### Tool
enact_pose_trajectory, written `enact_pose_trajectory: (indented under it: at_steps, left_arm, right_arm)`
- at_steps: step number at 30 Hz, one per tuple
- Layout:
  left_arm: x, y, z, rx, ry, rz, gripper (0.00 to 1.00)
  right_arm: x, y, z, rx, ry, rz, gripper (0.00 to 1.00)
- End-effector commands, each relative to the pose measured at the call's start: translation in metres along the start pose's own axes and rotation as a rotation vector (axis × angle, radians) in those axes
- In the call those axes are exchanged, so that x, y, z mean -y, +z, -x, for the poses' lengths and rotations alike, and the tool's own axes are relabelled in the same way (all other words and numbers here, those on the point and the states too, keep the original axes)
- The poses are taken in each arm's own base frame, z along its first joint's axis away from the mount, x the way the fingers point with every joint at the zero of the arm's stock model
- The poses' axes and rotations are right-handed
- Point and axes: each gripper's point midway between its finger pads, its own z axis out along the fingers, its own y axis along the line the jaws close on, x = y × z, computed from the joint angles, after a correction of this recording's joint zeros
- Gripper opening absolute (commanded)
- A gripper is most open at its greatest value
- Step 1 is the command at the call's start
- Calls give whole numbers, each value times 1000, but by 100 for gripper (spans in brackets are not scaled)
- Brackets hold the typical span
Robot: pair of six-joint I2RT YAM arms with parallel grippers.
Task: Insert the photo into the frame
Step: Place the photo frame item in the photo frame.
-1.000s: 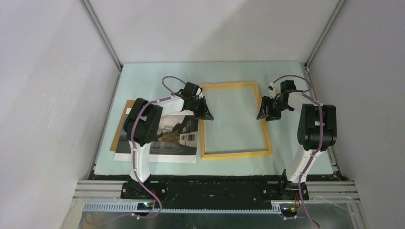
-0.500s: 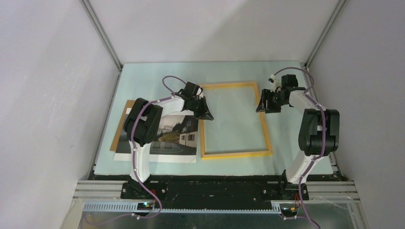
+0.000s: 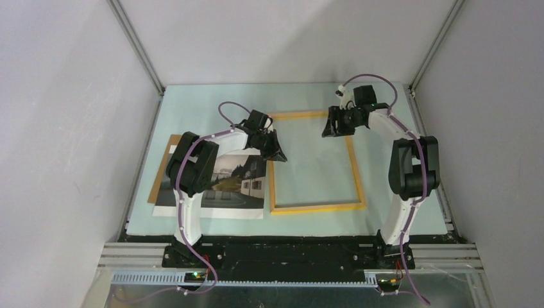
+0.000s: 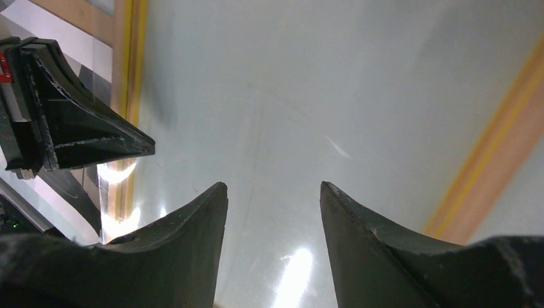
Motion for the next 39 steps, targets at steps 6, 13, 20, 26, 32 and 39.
enact_pose_trajectory:
  at_steps: [6,13,20,26,32,39]
  left_arm:
    - [-6,-1,-15,-40,38,60,0]
    - [-5,-2,-15,-41,38,57,0]
    - [-4,-2,-15,-39,40,54,0]
    - [0,-5,-14,-34,48,47,0]
    - [1,-5,-15,-33,51,46,0]
    - [3,-6,-15,-31,55,44,0]
  right_arm:
    - [-43,31,21,-5,-60,99,59]
    - [-61,52,4,-66,-81,138,58]
    - [-65,63,-16,-122,-81,153,57]
    - [-63,71,-29,-159,-67,161,56]
    - [-60,78,-39,-193,-55,156,56]
    - [-55,82,-50,-224,-48,146,56]
